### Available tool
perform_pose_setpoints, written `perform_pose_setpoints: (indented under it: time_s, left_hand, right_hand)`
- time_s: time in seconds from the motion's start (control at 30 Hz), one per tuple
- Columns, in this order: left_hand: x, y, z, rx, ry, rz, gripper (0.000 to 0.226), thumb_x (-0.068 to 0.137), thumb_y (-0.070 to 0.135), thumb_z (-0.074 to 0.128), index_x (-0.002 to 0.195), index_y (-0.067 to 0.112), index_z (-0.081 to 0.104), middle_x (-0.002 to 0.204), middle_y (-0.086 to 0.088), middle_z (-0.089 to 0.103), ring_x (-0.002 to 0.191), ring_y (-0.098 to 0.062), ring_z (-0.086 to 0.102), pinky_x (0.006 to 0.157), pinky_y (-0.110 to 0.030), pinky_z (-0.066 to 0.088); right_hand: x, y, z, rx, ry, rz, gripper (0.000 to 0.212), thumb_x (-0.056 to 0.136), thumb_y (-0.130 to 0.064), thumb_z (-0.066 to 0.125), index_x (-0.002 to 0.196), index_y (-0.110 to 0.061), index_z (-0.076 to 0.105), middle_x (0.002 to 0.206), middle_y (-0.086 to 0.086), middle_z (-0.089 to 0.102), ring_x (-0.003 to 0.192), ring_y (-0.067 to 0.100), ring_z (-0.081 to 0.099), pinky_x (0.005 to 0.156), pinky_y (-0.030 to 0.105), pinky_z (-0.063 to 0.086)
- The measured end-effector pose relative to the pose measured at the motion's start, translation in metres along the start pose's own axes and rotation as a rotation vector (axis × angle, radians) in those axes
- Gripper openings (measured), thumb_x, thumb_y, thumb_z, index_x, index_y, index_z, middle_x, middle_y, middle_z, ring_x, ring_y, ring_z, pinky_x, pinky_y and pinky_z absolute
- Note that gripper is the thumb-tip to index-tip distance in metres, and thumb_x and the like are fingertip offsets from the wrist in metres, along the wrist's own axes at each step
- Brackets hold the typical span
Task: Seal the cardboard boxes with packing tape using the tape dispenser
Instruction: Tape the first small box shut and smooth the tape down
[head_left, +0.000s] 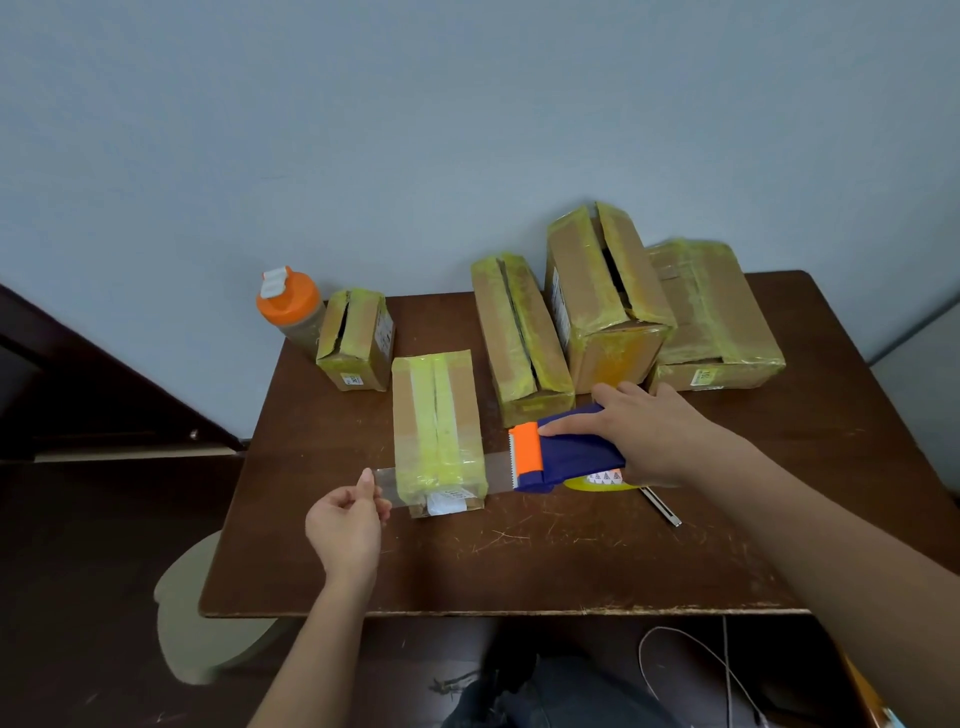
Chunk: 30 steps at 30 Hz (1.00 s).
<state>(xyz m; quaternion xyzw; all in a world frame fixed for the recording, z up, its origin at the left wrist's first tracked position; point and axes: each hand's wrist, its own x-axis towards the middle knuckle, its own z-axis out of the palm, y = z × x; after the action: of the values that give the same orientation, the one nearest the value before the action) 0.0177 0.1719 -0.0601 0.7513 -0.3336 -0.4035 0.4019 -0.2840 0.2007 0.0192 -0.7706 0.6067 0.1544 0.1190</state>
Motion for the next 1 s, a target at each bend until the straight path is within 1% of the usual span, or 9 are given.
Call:
perform_pose_setpoints:
  time_s: [0.2,0.33,0.4,0.53,0.73,0.83,0.9,0.97,1.0]
  left_hand:
    - [0.007,-0.01,0.004,0.044,-0.02,-0.032,0.033,0.094,0.026,0.061,0.073,0.002,0.069,0.066,-0.012,0.067,0.06,-0.018,0.059,0.063,-0.029,0.047]
    - [0.018,-0.014,0.005,0.065,-0.096,-0.1,0.03,0.092,0.025,0.064,0.076,0.0,0.069,0.07,-0.015,0.068,0.066,-0.022,0.064,0.061,-0.028,0.052]
    - [0.024,-0.013,0.006,0.086,-0.13,-0.112,0.031,0.092,0.025,0.065,0.077,-0.001,0.069,0.07,-0.016,0.068,0.064,-0.023,0.064,0.061,-0.029,0.054]
    - [0.028,-0.014,0.009,0.128,-0.173,-0.116,0.033,0.093,0.027,0.064,0.076,-0.002,0.068,0.067,-0.015,0.066,0.06,-0.022,0.063,0.056,-0.027,0.053]
    - [0.028,-0.015,0.012,0.131,-0.206,-0.136,0.031,0.095,0.023,0.06,0.077,-0.001,0.068,0.07,-0.015,0.065,0.064,-0.02,0.06,0.054,-0.026,0.053]
    - [0.028,-0.015,0.014,0.166,-0.208,-0.137,0.029,0.096,0.022,0.058,0.077,0.002,0.068,0.072,-0.014,0.066,0.065,-0.019,0.059,0.057,-0.027,0.054]
    - [0.029,-0.017,0.014,0.203,-0.219,-0.111,0.028,0.097,0.021,0.057,0.078,0.004,0.069,0.075,-0.013,0.067,0.067,-0.019,0.057,0.056,-0.028,0.052]
    - [0.033,-0.019,0.016,0.248,-0.234,-0.093,0.021,0.096,0.021,0.057,0.084,0.007,0.068,0.084,-0.011,0.067,0.073,-0.02,0.059,0.055,-0.028,0.051]
    - [0.035,-0.02,0.016,0.273,-0.233,-0.083,0.018,0.095,0.022,0.059,0.089,0.006,0.066,0.093,-0.01,0.064,0.077,-0.021,0.06,0.056,-0.029,0.053]
  right_hand:
    - [0.007,-0.001,0.005,0.004,-0.03,0.01,0.086,0.094,-0.029,0.062,0.145,-0.06,0.0,0.137,0.005,0.035,0.123,0.026,0.039,0.09,0.043,0.038]
    - [0.015,-0.006,0.012,0.012,-0.054,-0.001,0.086,0.094,-0.027,0.062,0.146,-0.059,0.002,0.135,0.005,0.036,0.122,0.025,0.038,0.09,0.043,0.037]
    - [0.019,-0.009,0.018,0.014,-0.059,-0.005,0.086,0.094,-0.026,0.062,0.147,-0.058,0.002,0.137,0.005,0.036,0.123,0.026,0.038,0.092,0.044,0.037]
    - [0.029,-0.014,0.027,0.03,-0.069,-0.013,0.087,0.093,-0.027,0.063,0.147,-0.058,0.001,0.142,0.006,0.035,0.125,0.027,0.037,0.095,0.046,0.037]
    - [0.034,-0.016,0.035,0.053,-0.093,-0.014,0.089,0.092,-0.027,0.064,0.146,-0.059,0.001,0.146,0.007,0.031,0.128,0.028,0.036,0.097,0.046,0.037]
    - [0.036,-0.017,0.035,0.077,-0.115,-0.006,0.09,0.091,-0.025,0.065,0.146,-0.059,0.002,0.147,0.007,0.03,0.128,0.029,0.036,0.098,0.047,0.035]
    - [0.037,-0.018,0.035,0.084,-0.127,-0.008,0.091,0.091,-0.025,0.066,0.146,-0.059,0.002,0.146,0.006,0.03,0.128,0.029,0.036,0.1,0.047,0.035]
    - [0.036,-0.02,0.035,0.086,-0.138,-0.013,0.093,0.09,-0.025,0.067,0.146,-0.058,0.001,0.145,0.006,0.031,0.128,0.029,0.036,0.099,0.047,0.035]
    - [0.036,-0.02,0.036,0.088,-0.141,-0.014,0.093,0.09,-0.024,0.067,0.147,-0.058,0.001,0.145,0.006,0.031,0.127,0.029,0.036,0.099,0.047,0.035]
